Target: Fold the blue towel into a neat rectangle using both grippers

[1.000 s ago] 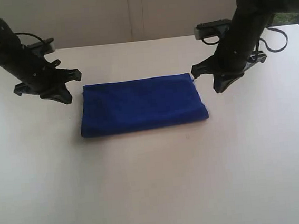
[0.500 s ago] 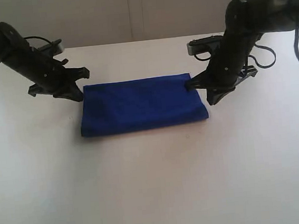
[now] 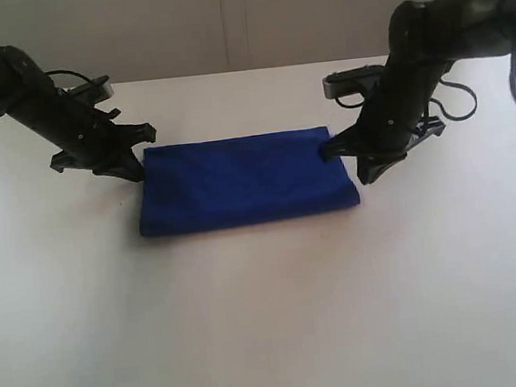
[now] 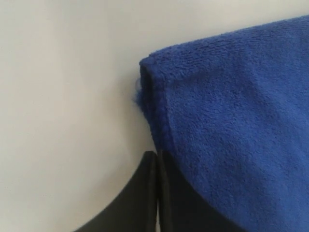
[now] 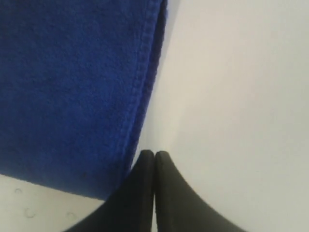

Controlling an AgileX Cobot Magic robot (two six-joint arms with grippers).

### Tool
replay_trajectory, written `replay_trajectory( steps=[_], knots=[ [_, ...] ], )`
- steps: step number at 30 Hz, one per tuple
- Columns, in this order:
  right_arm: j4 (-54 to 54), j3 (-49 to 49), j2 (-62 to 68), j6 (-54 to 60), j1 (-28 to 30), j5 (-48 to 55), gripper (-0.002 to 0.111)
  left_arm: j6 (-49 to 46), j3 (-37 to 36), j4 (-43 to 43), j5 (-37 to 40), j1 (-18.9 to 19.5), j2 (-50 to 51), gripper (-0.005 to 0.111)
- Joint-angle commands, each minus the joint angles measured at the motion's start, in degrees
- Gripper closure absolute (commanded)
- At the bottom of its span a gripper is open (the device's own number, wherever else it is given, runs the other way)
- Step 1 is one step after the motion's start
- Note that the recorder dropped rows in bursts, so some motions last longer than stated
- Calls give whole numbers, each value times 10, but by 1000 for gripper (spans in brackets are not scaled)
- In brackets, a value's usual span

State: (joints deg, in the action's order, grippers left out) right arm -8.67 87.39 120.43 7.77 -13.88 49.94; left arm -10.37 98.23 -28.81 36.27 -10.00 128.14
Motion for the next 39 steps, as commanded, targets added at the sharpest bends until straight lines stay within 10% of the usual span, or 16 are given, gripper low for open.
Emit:
replay_trajectory(
  steps=[1, 39],
  knots=[
    [-29, -1, -35, 17, -22, -7, 108, -3, 1, -2, 8, -4, -2, 107],
    [114, -2, 11, -78, -28, 16, 108, -3, 1, -4, 13, -4, -2, 107]
  ],
)
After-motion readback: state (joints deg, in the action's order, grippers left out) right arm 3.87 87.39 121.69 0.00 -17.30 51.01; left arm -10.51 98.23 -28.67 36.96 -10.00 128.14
